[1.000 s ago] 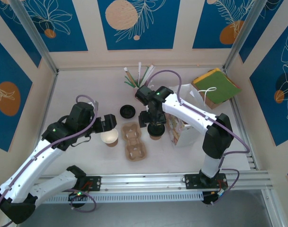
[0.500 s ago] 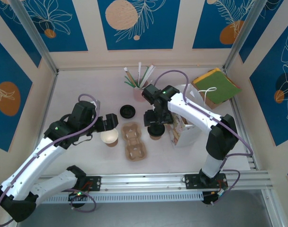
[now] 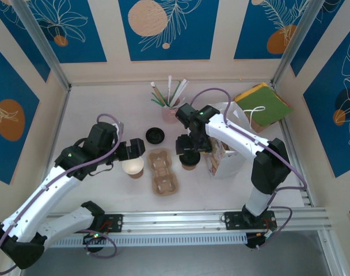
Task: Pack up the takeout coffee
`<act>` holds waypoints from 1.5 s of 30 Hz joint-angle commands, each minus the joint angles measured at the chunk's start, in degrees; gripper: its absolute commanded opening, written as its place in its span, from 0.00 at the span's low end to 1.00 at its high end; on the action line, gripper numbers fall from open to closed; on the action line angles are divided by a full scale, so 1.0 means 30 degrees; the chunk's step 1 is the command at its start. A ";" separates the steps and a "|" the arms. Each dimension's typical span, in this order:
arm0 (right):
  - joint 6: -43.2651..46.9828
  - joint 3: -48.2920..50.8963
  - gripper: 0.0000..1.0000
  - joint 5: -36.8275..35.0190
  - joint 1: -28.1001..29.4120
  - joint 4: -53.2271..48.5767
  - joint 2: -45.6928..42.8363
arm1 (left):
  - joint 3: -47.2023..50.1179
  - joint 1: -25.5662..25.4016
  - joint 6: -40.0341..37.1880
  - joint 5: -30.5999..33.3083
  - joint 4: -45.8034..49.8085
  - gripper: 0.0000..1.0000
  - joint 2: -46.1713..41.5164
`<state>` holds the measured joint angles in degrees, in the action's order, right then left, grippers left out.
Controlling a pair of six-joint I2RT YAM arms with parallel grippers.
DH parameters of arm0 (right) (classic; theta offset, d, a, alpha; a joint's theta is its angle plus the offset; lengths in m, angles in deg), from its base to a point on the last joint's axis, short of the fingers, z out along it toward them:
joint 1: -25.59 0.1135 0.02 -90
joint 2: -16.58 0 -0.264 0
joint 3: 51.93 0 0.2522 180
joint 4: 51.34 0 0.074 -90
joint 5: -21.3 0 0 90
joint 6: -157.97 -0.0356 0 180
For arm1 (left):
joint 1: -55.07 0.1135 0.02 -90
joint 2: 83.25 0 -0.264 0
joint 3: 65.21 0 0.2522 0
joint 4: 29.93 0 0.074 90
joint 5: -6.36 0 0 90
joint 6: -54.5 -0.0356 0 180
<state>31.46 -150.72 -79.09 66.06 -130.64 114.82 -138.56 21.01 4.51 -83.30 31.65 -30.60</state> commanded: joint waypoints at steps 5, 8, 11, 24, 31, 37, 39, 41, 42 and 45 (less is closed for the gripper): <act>0.0208 -0.0078 0.84 0.0271 0.0056 -0.0546 -0.0095 | 0.0172 0.0131 -0.0387 -0.0552 -0.0432 1.00 -0.0032; 0.0334 -0.0355 0.84 -0.0170 0.0322 -0.0820 0.0129 | 0.0178 0.0131 -0.0387 -0.0552 -0.0439 1.00 -0.0042; 0.0371 -0.0684 0.84 -0.0619 0.0562 -0.1140 0.0428 | 0.0228 0.0116 -0.0387 -0.0552 -0.0410 1.00 -0.0032; 0.0450 -0.1067 0.84 -0.1010 0.1041 -0.1423 0.1029 | 0.0249 0.0133 -0.0411 -0.0567 -0.0292 1.00 -0.0166; 0.0510 -0.1449 0.84 -0.1201 0.1245 -0.1621 0.1371 | 0.0280 0.0120 -0.0411 -0.0523 -0.0176 1.00 -0.0261; 0.0496 -0.1529 0.83 -0.1245 0.1249 -0.1767 0.1621 | 0.0309 0.0112 -0.0413 -0.0552 -0.0147 1.00 -0.0292; 0.0504 -0.1465 0.83 -0.1245 0.1218 -0.1767 0.1658 | 0.0324 0.0123 -0.0395 -0.0552 -0.0146 1.00 -0.0345; 0.0507 -0.1397 0.82 -0.1235 0.1218 -0.1738 0.1653 | 0.0352 0.0113 -0.0393 -0.0552 -0.0148 1.00 -0.0351; 0.0495 -0.1345 0.82 -0.1251 0.1218 -0.1738 0.1691 | 0.0367 0.0111 -0.0384 -0.0551 -0.0172 1.00 -0.0374; 0.0470 -0.1260 0.82 -0.1249 0.1164 -0.1738 0.1684 | 0.0375 0.0108 -0.0371 -0.0604 -0.0176 1.00 -0.0352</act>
<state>32.53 -154.09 -82.26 69.51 -134.13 118.93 -138.19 21.01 4.49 -84.08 31.01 -30.67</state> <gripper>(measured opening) 0.820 0.998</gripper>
